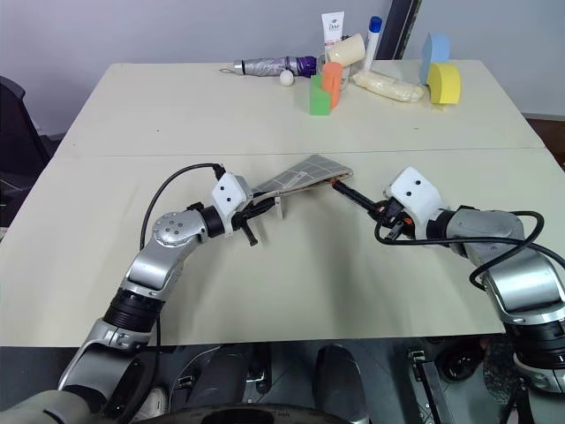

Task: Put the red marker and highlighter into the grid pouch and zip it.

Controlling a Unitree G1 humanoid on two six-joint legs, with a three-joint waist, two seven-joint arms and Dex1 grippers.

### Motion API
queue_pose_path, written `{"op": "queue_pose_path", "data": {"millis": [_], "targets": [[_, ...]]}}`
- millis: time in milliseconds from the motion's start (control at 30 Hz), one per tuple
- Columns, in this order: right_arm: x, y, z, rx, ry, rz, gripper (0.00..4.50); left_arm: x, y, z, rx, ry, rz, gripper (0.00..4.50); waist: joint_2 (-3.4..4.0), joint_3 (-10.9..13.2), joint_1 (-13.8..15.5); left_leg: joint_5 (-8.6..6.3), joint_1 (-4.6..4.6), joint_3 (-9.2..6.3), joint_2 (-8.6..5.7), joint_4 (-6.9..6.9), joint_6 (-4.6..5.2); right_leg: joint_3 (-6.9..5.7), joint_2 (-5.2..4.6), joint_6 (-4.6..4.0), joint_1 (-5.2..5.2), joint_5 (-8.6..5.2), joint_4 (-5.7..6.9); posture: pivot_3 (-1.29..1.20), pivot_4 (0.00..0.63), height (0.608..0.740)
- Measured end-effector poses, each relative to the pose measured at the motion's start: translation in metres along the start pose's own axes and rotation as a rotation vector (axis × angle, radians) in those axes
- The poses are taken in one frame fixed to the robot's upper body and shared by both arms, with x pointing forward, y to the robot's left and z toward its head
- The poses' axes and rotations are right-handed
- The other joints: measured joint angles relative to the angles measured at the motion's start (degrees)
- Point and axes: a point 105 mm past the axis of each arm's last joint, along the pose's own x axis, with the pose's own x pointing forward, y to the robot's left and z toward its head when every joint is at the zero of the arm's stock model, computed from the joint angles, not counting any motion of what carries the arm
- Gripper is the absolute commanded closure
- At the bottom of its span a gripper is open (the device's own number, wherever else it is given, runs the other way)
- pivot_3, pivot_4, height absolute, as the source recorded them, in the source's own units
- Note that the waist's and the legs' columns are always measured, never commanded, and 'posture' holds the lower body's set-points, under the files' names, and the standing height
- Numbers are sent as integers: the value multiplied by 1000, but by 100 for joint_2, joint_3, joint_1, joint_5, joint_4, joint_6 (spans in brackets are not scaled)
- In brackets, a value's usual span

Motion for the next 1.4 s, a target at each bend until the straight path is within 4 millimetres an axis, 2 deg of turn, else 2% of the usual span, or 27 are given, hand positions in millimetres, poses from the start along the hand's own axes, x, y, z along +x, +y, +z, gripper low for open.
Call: {"op": "queue_pose_path", "data": {"millis": [733, 1133, 1400], "targets": [[2, -4, 3, -24, 1, -1, 4163, -1, -7, -2, 10, 3, -37, 4500, 0, 0, -2, 3, 0, 0, 0, 0, -5, 0, 0, 0, 0, 0, 0, 0, 150, 740], [12, 33, 22, -284, 9, 183, 4163, -7, -27, 1, 75, -1, -175, 4500, 0, 0, -7, 4, 0, 0, 0, 0, -7, 0, -1, 0, -2, 0, 0, 0, 150, 740], [23, 52, 43, -427, -13, 271, 4163, -12, -41, 4, 107, -2, -260, 4500, 0, 0, -4, 4, 0, -1, 2, 0, -9, 1, -4, -1, -3, 0, -1, 0, 150, 740]]}}
